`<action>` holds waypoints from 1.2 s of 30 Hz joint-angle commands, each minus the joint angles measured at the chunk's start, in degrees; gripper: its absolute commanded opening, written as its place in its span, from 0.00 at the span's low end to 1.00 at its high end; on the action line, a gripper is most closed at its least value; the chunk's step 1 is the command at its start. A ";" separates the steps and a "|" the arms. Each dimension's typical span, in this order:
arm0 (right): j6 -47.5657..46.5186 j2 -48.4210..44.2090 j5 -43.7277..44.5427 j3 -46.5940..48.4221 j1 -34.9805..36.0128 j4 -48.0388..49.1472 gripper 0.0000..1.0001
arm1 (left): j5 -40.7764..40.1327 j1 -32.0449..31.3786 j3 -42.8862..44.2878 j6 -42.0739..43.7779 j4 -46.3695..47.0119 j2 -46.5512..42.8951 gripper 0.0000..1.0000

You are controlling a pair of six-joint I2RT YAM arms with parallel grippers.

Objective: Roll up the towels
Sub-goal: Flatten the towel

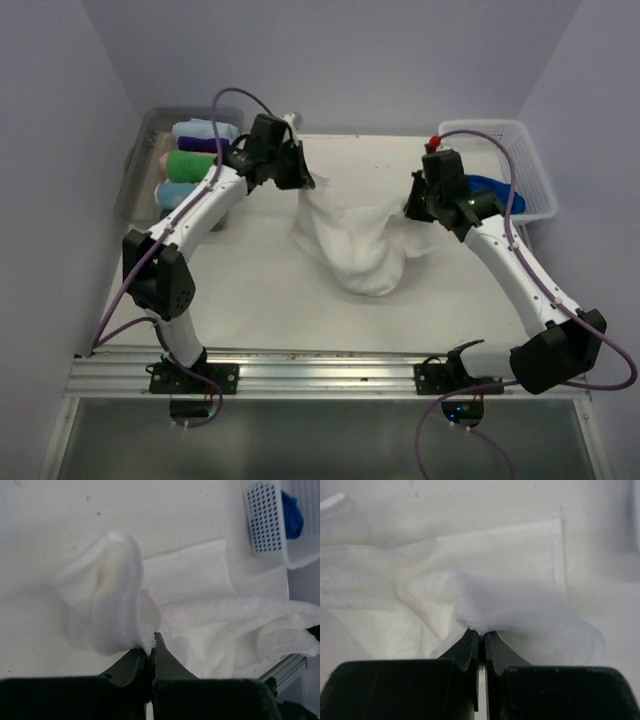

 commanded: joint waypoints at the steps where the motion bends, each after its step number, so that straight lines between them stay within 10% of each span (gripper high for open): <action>1: -7.00 1.65 5.32 15.14 -0.82 -0.03 0.00 | 0.18 2.83 8.53 0.91 0.26 -7.04 0.00; 15: -12.89 -10.11 6.04 37.15 -0.99 0.06 0.00 | -10.20 8.46 24.26 3.55 -5.10 -23.21 0.00; 30: -12.20 -22.59 4.63 17.14 -0.99 -4.87 0.00 | -9.15 8.46 17.24 6.10 2.54 -11.29 0.00; 33: -9.83 -26.02 1.56 3.70 -0.99 -4.43 0.00 | -10.11 8.63 17.76 8.21 1.84 -1.71 0.79; 36: -5.88 -27.61 -1.52 -10.28 -0.99 -5.47 0.39 | -9.86 8.89 24.77 8.22 -5.87 8.75 0.96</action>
